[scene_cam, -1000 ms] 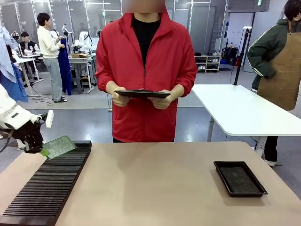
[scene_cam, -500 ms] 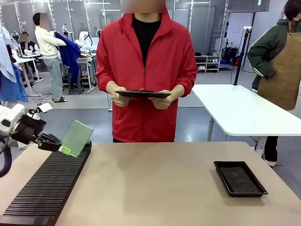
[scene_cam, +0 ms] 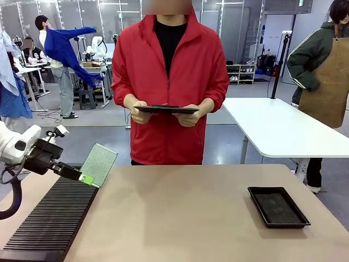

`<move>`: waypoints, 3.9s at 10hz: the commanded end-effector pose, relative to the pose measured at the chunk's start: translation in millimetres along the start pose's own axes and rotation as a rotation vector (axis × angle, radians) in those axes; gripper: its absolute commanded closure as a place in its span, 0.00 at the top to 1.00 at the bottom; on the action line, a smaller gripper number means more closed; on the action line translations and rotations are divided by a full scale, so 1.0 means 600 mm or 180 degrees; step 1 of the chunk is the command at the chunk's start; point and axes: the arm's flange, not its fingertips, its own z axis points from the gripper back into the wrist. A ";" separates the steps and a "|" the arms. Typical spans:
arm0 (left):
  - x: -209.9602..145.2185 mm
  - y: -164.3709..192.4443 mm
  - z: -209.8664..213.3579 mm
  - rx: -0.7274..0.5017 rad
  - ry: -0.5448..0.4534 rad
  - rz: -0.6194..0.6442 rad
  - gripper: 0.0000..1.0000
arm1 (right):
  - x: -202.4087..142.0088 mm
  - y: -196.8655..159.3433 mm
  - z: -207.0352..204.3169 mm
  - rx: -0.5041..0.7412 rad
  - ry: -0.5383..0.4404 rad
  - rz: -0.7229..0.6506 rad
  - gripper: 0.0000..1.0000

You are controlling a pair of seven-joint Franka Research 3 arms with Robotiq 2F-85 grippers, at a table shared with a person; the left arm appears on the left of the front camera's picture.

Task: Inspect the PCB.
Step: Pick up the Blank PCB and present it to the human, then release the Blank PCB you were holding.

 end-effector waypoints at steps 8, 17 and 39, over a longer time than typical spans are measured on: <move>0.053 0.097 0.012 -0.1573 -0.0484 0.1755 0.03 | 0.002 0.001 0.000 0.0038 -0.0029 0.0066 1.00; 0.136 0.219 -0.011 -0.1837 -0.0657 0.3474 0.03 | 0.002 0.001 0.000 0.0038 -0.0029 0.0066 1.00; 0.121 0.216 -0.009 -0.1822 -0.0618 0.3425 0.03 | 0.002 0.001 0.000 0.0038 -0.0029 0.0066 1.00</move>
